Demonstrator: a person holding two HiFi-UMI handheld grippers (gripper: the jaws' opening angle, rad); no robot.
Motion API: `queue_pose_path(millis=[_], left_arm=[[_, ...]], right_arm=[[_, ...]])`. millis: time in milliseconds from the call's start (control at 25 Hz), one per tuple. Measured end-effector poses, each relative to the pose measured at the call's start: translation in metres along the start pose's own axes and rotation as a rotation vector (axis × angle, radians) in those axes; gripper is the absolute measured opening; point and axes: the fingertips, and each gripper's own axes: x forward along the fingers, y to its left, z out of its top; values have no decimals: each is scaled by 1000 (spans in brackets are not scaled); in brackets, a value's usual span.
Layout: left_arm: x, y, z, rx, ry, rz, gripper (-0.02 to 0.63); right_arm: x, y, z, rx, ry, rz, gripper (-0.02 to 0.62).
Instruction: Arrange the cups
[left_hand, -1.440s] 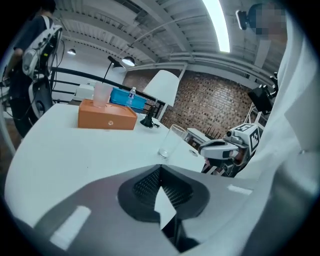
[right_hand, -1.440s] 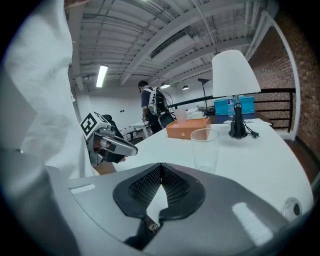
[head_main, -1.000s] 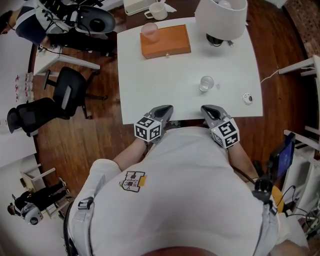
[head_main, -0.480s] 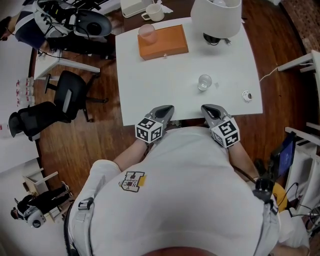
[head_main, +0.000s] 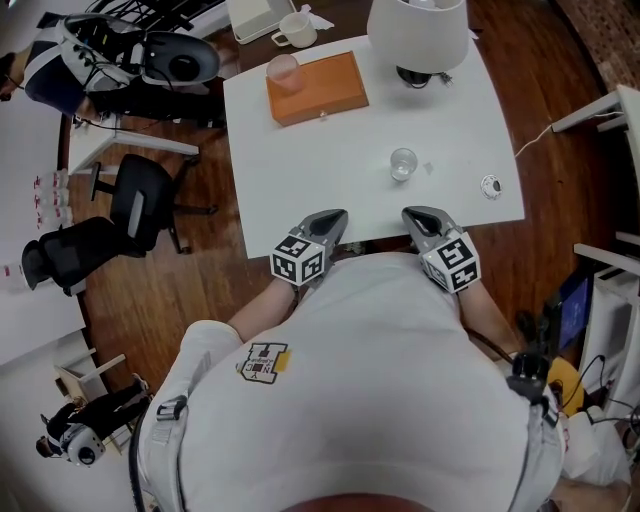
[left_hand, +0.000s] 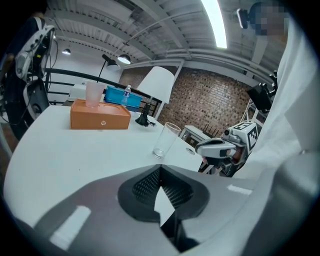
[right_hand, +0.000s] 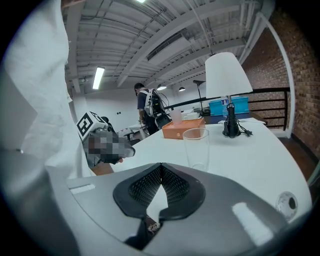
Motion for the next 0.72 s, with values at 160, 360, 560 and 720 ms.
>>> queue_pose_path(millis=[160, 360, 560, 720], left_arm=[[6, -2, 1, 11, 11, -9, 0], [17, -2, 3, 26, 28, -13, 0], [33, -11, 6, 24, 34, -17, 0], [48, -16, 7, 15, 26, -6, 0]], right_arm=[[-3, -7, 1, 8, -5, -18, 0], [-4, -30, 7, -83, -6, -72, 0], [6, -63, 18, -248, 21, -98, 29], [26, -74, 16, -320, 58, -23, 239]])
